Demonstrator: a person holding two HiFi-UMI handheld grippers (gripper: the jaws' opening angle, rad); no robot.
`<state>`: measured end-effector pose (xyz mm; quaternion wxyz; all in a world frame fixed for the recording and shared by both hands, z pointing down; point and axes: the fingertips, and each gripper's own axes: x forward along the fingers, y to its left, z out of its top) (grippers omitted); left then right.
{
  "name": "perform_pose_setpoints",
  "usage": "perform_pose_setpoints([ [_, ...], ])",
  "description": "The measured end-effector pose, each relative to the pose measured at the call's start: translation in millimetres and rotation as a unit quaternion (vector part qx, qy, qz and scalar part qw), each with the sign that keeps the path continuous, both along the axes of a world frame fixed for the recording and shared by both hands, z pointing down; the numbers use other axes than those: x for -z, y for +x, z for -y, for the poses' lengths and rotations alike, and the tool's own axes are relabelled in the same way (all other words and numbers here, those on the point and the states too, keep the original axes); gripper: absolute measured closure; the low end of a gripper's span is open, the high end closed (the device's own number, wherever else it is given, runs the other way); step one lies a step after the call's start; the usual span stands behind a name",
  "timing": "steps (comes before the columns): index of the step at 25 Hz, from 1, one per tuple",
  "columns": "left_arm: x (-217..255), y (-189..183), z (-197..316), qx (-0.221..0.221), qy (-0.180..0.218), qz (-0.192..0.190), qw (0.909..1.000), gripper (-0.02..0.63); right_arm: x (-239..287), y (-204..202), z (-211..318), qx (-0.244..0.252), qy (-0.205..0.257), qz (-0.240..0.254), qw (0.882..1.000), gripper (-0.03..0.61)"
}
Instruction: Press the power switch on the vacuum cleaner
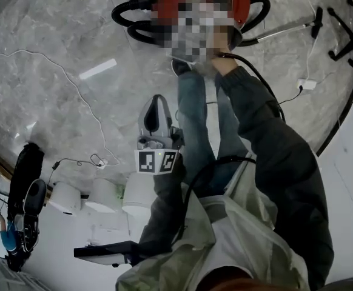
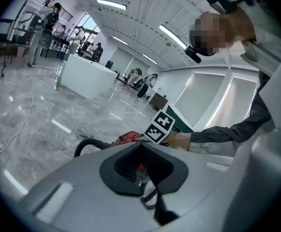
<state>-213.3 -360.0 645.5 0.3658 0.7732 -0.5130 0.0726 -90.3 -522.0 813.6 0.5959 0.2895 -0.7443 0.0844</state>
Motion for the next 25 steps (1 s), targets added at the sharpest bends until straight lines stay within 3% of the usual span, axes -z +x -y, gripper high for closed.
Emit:
perform_pose_setpoints([
  [8,-12.8,-2.2,5.0,-0.003,-0.002,-0.01,0.9999,0.607,-14.7,0.4,-10.9,-0.005,-0.032,-0.026,0.999,0.58],
  [18,-20.7,6.1,-1.2,-0.003,-0.009,-0.017,0.9998,0.607,-13.3,0.0,-12.0,0.013,-0.003,-0.02,1.0,0.578],
  [25,-22.0,-4.8,-1.3,0.01,-0.01,-0.013,0.9998,0.607,3.3,5.0,15.9,0.016,0.039,-0.036,0.998,0.578],
])
